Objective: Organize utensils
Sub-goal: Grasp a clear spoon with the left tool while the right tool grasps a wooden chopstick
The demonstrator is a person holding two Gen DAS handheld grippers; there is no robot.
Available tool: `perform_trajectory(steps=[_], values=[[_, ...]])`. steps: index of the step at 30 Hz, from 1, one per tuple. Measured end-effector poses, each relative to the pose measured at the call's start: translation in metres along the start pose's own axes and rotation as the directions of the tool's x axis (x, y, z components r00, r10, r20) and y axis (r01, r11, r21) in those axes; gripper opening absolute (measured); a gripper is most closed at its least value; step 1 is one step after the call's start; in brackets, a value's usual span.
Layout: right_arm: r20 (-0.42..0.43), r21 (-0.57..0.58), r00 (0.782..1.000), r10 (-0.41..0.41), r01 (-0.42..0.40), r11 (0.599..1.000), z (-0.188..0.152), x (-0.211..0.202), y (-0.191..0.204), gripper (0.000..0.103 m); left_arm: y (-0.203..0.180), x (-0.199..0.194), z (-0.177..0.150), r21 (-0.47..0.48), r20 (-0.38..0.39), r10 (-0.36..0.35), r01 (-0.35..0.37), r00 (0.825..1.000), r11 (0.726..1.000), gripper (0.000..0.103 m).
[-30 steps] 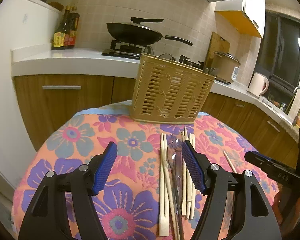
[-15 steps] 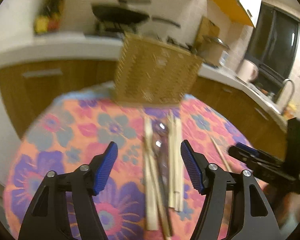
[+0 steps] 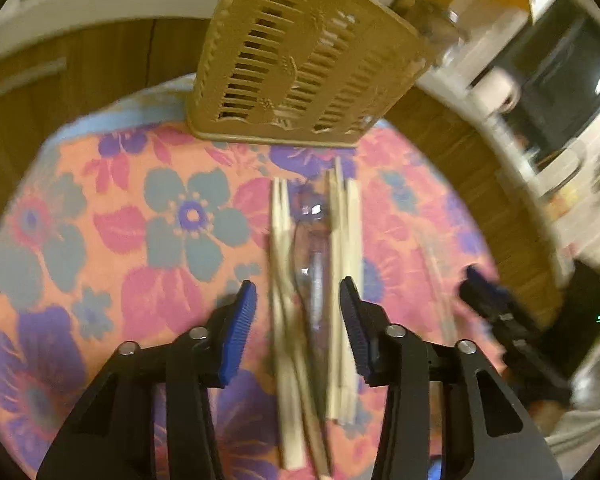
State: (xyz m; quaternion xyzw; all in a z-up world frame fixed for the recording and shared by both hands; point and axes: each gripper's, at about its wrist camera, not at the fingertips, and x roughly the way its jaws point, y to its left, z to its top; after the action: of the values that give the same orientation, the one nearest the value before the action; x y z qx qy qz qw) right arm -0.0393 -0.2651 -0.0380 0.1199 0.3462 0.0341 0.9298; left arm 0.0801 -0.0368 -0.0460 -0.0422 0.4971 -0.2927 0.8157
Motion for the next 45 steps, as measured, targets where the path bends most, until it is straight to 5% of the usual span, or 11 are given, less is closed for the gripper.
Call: perform_trajectory(steps=[5, 8, 17, 23, 26, 30, 35, 40, 45], values=[[-0.008, -0.002, 1.000, 0.003, -0.003, 1.000, 0.000, 0.001, 0.000, 0.048, -0.022, 0.008, 0.004, 0.069, 0.043, 0.128, -0.131, 0.991, 0.989, 0.015], [-0.008, -0.005, 1.000, 0.002, -0.002, 1.000, 0.000, 0.002, 0.001, 0.048, -0.023, 0.014, 0.008, 0.074, 0.039, 0.127, -0.129, 0.991, 0.989, 0.002], [-0.026, 0.014, 0.999, 0.022, -0.021, 1.000, 0.000, 0.005, -0.002, 0.047, 0.013, -0.020, 0.010, -0.032, 0.065, -0.031, 0.033, 0.997, 0.999, 0.000], [-0.045, 0.016, 0.999, 0.019, -0.018, 1.000, 0.000, 0.009, -0.002, 0.047, 0.047, -0.035, 0.000, -0.061, 0.044, 0.071, -0.069, 0.997, 0.996, 0.000], [-0.078, 0.006, 0.997, 0.012, -0.012, 1.000, 0.000, 0.015, -0.001, 0.047, 0.056, -0.035, -0.004, -0.051, 0.034, 0.082, -0.080, 0.996, 0.995, 0.003], [-0.134, -0.003, 0.991, 0.013, -0.013, 1.000, 0.000, 0.021, 0.002, 0.047, 0.055, -0.047, -0.013, 0.004, 0.042, 0.125, -0.126, 0.991, 0.992, 0.030], [-0.257, 0.063, 0.966, 0.039, -0.023, 0.998, 0.001, 0.025, -0.002, 0.046, 0.039, -0.045, -0.024, 0.116, -0.028, 0.195, -0.190, 0.980, 0.975, 0.030], [-0.366, 0.066, 0.931, -0.001, 0.027, 0.997, 0.004, 0.030, -0.004, 0.034, 0.025, -0.026, -0.029, 0.194, -0.066, 0.270, -0.253, 0.961, 0.948, 0.030], [-0.427, -0.059, 0.894, -0.136, 0.123, 0.991, 0.008, 0.037, 0.010, 0.019, 0.011, -0.019, -0.029, 0.250, -0.067, 0.355, -0.329, 0.932, 0.911, 0.022]])
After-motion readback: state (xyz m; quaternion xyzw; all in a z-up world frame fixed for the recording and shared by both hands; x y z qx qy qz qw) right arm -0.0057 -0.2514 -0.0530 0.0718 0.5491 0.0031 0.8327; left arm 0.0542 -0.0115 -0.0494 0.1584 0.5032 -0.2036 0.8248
